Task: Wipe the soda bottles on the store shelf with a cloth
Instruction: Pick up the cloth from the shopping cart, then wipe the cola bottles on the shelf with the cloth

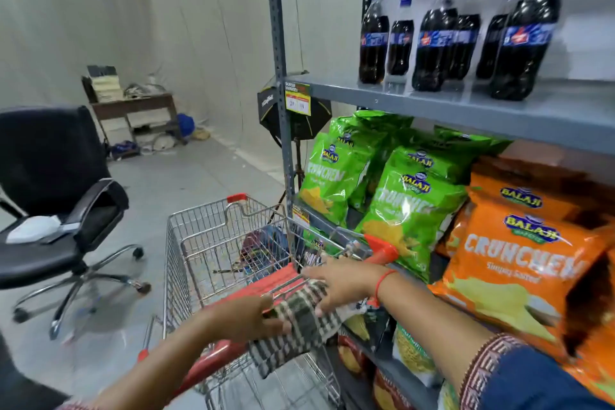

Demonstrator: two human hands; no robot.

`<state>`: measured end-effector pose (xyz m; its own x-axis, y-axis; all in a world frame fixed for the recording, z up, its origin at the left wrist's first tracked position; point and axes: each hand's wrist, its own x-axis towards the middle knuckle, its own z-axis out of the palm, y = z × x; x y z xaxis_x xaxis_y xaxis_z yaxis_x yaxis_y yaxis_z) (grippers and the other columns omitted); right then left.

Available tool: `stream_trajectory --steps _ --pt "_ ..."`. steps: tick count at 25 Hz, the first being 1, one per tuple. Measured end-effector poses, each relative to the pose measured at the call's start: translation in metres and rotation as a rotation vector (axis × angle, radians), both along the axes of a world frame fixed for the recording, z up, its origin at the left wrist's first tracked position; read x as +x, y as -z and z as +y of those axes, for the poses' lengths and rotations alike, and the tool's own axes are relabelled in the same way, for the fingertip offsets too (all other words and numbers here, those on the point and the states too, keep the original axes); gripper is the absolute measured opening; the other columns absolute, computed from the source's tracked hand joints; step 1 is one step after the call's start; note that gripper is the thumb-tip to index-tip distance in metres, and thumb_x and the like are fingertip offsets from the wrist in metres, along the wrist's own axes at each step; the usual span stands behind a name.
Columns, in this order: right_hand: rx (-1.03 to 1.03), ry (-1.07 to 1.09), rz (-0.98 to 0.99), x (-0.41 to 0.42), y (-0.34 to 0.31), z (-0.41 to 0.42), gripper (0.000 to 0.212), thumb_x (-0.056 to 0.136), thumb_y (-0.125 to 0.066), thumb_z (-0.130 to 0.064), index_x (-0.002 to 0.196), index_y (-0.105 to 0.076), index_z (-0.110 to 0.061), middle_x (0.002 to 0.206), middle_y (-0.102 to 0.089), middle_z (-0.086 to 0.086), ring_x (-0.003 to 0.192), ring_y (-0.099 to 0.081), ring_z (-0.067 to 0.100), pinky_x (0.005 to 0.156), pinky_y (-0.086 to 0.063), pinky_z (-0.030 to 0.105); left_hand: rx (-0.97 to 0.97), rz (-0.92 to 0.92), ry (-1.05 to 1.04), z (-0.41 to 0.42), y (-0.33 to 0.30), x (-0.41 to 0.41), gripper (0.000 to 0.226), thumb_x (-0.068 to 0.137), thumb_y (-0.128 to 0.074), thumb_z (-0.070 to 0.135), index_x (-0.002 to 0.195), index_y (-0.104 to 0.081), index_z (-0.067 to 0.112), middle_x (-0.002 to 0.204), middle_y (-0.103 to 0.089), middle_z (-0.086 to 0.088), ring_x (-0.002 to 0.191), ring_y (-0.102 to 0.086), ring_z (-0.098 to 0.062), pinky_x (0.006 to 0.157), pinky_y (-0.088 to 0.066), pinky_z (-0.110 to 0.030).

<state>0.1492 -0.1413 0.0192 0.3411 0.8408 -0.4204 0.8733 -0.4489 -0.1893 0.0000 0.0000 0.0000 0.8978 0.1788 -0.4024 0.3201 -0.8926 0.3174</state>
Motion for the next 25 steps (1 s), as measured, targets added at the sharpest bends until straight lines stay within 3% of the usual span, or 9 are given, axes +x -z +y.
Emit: stream_trajectory --steps 3,6,9,12,16,18,21,23,25 --pt "0.043 -0.035 -0.169 -0.002 0.012 -0.002 0.055 0.084 -0.061 -0.028 0.134 -0.038 -0.026 0.138 -0.046 0.017 0.126 -0.040 0.035 0.103 -0.036 0.050 -0.108 -0.072 -0.131 -0.006 0.019 -0.004 0.017 0.083 -0.053 0.041 0.073 -0.049 0.027 0.073 -0.055 0.009 0.059 -0.048 -0.001 0.053 -0.038 -0.015" --pt "0.348 0.027 -0.230 -0.006 0.025 -0.003 0.033 0.082 -0.059 -0.008 0.111 -0.061 -0.022 0.107 -0.067 0.010 0.104 -0.056 0.028 0.094 -0.047 0.047 -0.175 -0.207 -0.250 -0.008 0.023 -0.006 0.014 0.078 -0.062 0.032 0.069 -0.056 0.024 0.065 -0.059 0.007 0.046 -0.051 0.005 0.047 -0.041 -0.012" --pt "0.458 0.007 -0.342 -0.010 0.020 -0.005 0.022 0.082 -0.057 -0.002 0.095 -0.066 -0.017 0.097 -0.068 0.008 0.099 -0.053 0.026 0.092 -0.046 0.044 -0.030 -0.294 -0.276 -0.008 0.014 -0.006 0.009 0.078 -0.061 0.028 0.071 -0.062 0.022 0.071 -0.066 0.003 0.062 -0.062 -0.009 0.061 -0.053 -0.028" --pt "0.459 0.045 -0.333 -0.012 0.012 -0.017 0.022 0.079 -0.055 0.001 0.090 -0.062 -0.017 0.097 -0.065 0.007 0.099 -0.052 0.025 0.095 -0.044 0.043 0.163 -0.335 -0.166 -0.007 -0.007 0.001 0.011 0.076 -0.050 0.023 0.076 -0.060 0.027 0.074 -0.061 0.009 0.071 -0.058 -0.011 0.056 -0.046 -0.018" --pt "0.525 0.175 0.161 -0.014 -0.015 -0.043 0.044 0.077 -0.065 -0.023 0.114 -0.044 -0.034 0.120 -0.054 -0.002 0.110 -0.048 0.013 0.103 -0.035 0.038 0.117 -0.352 0.084 -0.022 -0.062 0.025 0.022 0.071 -0.049 0.033 0.092 -0.056 0.035 0.081 -0.063 0.018 0.073 -0.056 0.004 0.062 -0.042 -0.011" --pt "0.679 0.257 0.463 -0.018 -0.033 -0.054 0.045 0.080 -0.065 -0.017 0.118 -0.045 -0.034 0.109 -0.060 -0.002 0.092 -0.056 -0.003 0.096 -0.039 0.022 0.095 -0.398 0.235 -0.036 -0.095 0.043 0.023 0.071 -0.052 0.035 0.094 -0.056 0.032 0.085 -0.065 0.014 0.073 -0.057 0.002 0.062 -0.042 -0.015" --pt "0.949 0.441 0.512 -0.008 -0.055 -0.074 0.032 0.079 -0.067 -0.005 0.096 -0.056 -0.030 0.069 -0.062 -0.013 0.064 -0.051 0.004 0.059 -0.040 0.012 -0.084 -0.529 0.345 -0.049 -0.143 0.079 0.020 0.071 -0.063 0.031 0.092 -0.062 0.031 0.090 -0.069 0.010 0.080 -0.062 -0.006 0.074 -0.049 -0.023" --pt "1.083 0.543 0.433 0.004 -0.074 -0.088 0.032 0.079 -0.066 -0.001 0.088 -0.053 -0.029 0.055 -0.061 -0.017 0.056 -0.045 0.001 0.052 -0.036 0.012 -0.305 -0.620 0.351 -0.049 -0.173 0.110 0.016 0.073 -0.066 0.026 0.089 -0.065 0.028 0.089 -0.071 0.004 0.082 -0.065 -0.015 0.079 -0.053 -0.030" --pt "1.165 0.606 0.308 0.018 -0.100 -0.096 0.030 0.081 -0.066 -0.005 0.087 -0.052 -0.031 0.063 -0.060 -0.013 0.058 -0.047 -0.003 0.058 -0.039 0.015 -0.514 -0.790 0.319 -0.047 -0.205 0.147 0.009 0.077 -0.063 0.024 0.086 -0.067 0.025 0.090 -0.072 0.000 0.082 -0.066 -0.015 0.082 -0.052 -0.030"
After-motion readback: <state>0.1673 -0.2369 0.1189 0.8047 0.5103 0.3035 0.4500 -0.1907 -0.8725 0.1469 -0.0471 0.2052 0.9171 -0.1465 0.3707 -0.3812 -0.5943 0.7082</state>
